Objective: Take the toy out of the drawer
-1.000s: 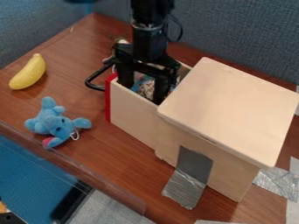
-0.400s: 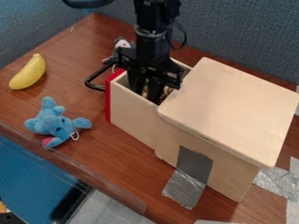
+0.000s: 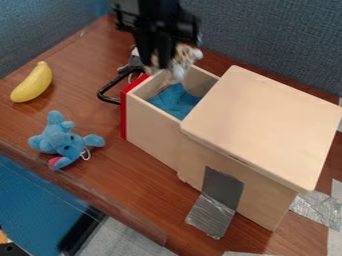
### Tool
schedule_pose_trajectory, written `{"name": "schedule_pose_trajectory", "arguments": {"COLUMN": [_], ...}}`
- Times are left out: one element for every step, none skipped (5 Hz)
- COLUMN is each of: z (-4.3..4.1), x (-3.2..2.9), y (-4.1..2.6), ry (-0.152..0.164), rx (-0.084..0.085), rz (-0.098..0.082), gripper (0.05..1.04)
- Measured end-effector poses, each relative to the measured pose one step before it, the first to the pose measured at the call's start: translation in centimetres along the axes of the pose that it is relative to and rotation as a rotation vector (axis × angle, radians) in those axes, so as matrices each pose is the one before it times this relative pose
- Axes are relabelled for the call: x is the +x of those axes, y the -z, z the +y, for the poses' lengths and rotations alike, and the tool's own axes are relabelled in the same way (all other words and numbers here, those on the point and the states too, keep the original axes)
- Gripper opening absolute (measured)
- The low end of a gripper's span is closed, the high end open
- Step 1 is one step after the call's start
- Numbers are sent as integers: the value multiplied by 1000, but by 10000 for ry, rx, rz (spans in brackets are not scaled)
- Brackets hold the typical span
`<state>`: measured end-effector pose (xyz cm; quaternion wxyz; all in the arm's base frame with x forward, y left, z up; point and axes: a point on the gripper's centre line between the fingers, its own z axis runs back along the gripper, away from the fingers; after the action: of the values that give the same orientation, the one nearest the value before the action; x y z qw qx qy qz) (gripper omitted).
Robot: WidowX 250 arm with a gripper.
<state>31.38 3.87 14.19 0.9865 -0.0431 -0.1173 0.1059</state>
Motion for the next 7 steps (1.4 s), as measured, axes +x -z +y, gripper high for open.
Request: {"name": "schedule_pose_trajectory", "arguments": {"z": [3551,3918,1862,1670,915,1600,1413], "x": [-384,-403,-1065,-871,-673,238,26], "y": [-2367,-511,1131,1480,3392,1533,1297], "ry": [-1244,-1056,-269,-466,-296,-462,-464], "rx": [188,233,170,350,372,262,38], "rz": [-265,-119,240,65,494,-98,211], "gripper": [251,250,250,250,250,250,303]}}
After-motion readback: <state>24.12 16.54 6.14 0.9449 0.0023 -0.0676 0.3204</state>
